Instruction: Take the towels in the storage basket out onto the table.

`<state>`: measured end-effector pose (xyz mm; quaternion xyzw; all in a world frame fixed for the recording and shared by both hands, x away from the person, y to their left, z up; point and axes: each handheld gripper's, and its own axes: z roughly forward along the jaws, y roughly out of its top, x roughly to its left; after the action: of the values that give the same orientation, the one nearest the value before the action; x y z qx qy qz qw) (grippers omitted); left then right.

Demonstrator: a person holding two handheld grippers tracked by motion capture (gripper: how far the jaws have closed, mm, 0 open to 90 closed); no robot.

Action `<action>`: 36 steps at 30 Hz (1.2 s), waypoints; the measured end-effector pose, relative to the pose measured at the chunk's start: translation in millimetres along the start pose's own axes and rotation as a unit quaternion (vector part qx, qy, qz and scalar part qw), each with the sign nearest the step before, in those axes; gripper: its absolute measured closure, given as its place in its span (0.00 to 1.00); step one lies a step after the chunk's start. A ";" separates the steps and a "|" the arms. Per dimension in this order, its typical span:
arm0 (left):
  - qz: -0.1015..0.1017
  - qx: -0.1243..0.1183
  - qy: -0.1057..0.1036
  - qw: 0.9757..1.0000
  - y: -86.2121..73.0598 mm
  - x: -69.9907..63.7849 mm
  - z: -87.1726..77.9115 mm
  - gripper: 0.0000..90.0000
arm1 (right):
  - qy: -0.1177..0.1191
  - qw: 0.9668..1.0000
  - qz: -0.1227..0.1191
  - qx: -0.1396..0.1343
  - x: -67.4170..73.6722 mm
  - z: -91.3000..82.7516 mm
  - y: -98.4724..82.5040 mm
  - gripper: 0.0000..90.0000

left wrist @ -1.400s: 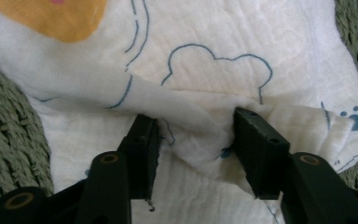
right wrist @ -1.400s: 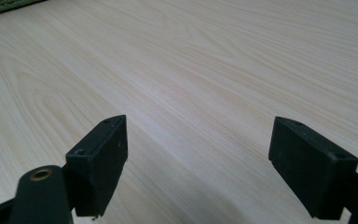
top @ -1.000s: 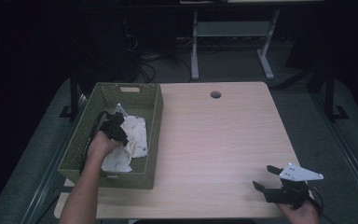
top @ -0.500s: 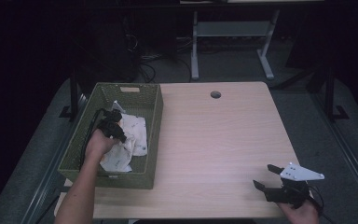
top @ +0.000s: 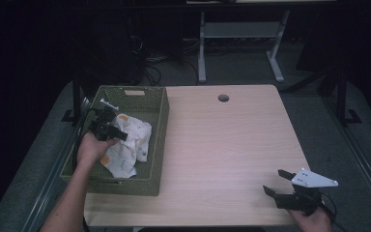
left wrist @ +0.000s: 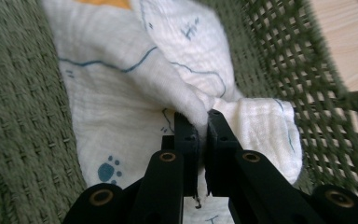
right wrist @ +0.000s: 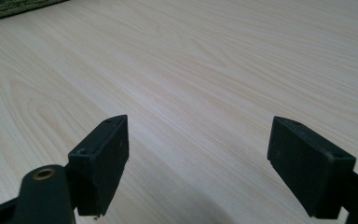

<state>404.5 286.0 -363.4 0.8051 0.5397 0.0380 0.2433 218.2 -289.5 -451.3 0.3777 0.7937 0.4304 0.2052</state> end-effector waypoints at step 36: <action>-0.013 -0.227 -0.137 0.964 -24.8 -9.5 -94.1 0.95 | 0.000 1.000 0.005 -0.011 -2.1 -4.1 0.6 0.22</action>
<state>349.0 318.0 -289.6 0.7192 0.4885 0.0457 0.4919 217.1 -293.1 -448.6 0.3792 0.7871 0.4402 0.2071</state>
